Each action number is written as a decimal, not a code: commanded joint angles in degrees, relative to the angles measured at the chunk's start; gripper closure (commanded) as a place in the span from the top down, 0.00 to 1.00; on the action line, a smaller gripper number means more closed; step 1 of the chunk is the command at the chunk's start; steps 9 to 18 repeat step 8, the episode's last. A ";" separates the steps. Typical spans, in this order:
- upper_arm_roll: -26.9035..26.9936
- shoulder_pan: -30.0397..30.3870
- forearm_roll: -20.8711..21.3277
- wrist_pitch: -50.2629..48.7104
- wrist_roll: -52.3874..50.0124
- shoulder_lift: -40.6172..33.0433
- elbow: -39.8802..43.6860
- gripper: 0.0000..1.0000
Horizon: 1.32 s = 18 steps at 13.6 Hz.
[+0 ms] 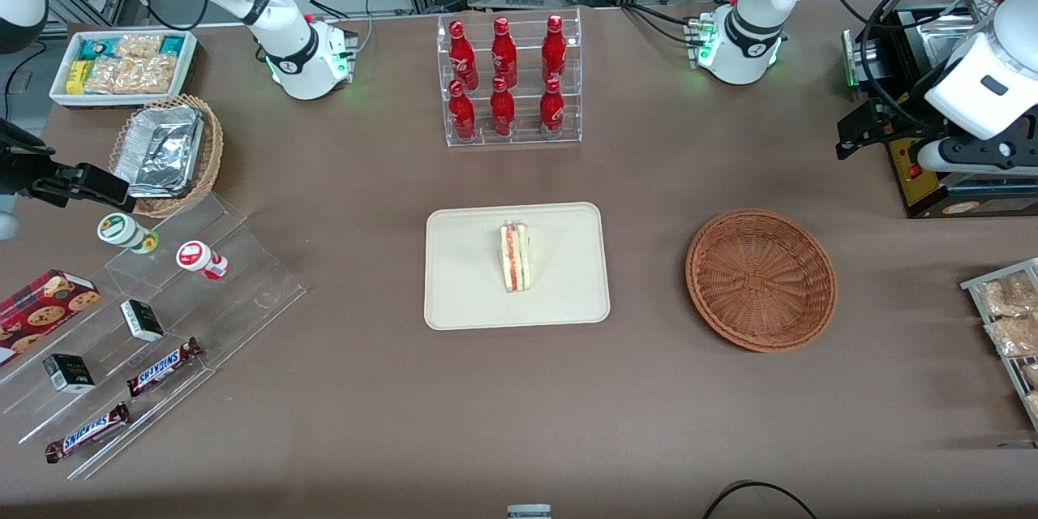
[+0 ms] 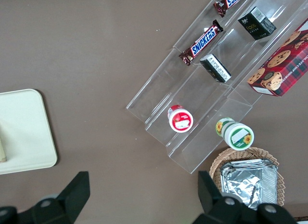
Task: Place sandwich from basket to tray
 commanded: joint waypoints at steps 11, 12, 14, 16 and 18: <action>0.86 -0.19 4.35 -0.54 0.95 2.77 4.45 1.00; 0.86 -0.19 4.35 -0.54 0.95 2.77 4.45 1.00; 0.86 -0.19 4.35 -0.54 0.95 2.77 4.45 1.00; 0.86 -0.19 4.35 -0.54 0.95 2.77 4.45 1.00; 0.86 -0.19 4.35 -0.54 0.95 2.77 4.45 1.00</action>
